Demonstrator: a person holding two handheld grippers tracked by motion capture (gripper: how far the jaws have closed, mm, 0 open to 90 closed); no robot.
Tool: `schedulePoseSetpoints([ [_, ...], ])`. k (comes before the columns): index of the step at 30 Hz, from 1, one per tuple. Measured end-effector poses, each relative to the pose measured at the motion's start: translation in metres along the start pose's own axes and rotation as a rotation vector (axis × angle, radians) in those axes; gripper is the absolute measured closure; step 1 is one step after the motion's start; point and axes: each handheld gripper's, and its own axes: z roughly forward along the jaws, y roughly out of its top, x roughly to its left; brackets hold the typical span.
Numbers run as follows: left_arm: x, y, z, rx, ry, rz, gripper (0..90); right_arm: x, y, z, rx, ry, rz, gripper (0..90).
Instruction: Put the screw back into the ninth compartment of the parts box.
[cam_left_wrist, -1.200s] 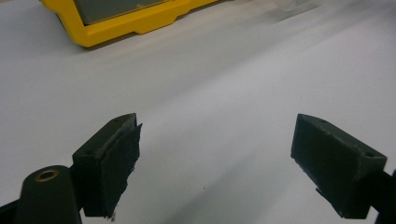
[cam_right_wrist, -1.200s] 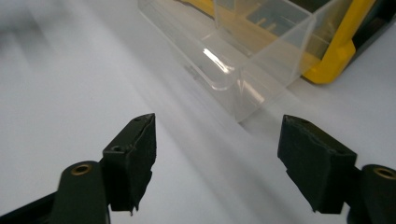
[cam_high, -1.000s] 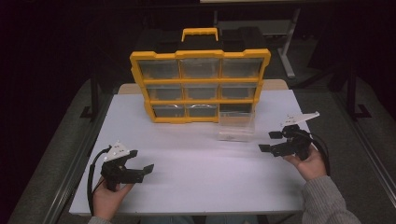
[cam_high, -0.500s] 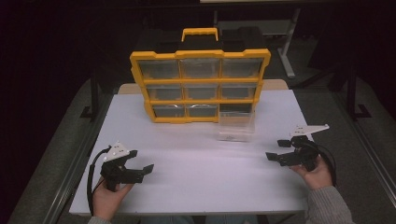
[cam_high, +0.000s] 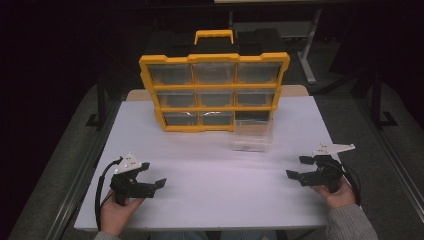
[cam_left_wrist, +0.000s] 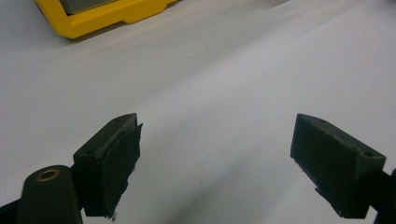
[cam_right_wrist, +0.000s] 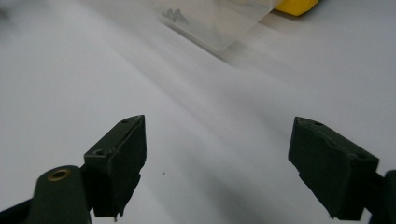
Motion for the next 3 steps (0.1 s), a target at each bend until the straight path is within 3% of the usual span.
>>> schedulePoseSetpoints([
  [3,0.0007,-0.0005,0.0019,0.006,0.003,-0.007,15.5,0.0004,-0.0021,0.0010,-0.012,0.009,0.005,18.2],
])
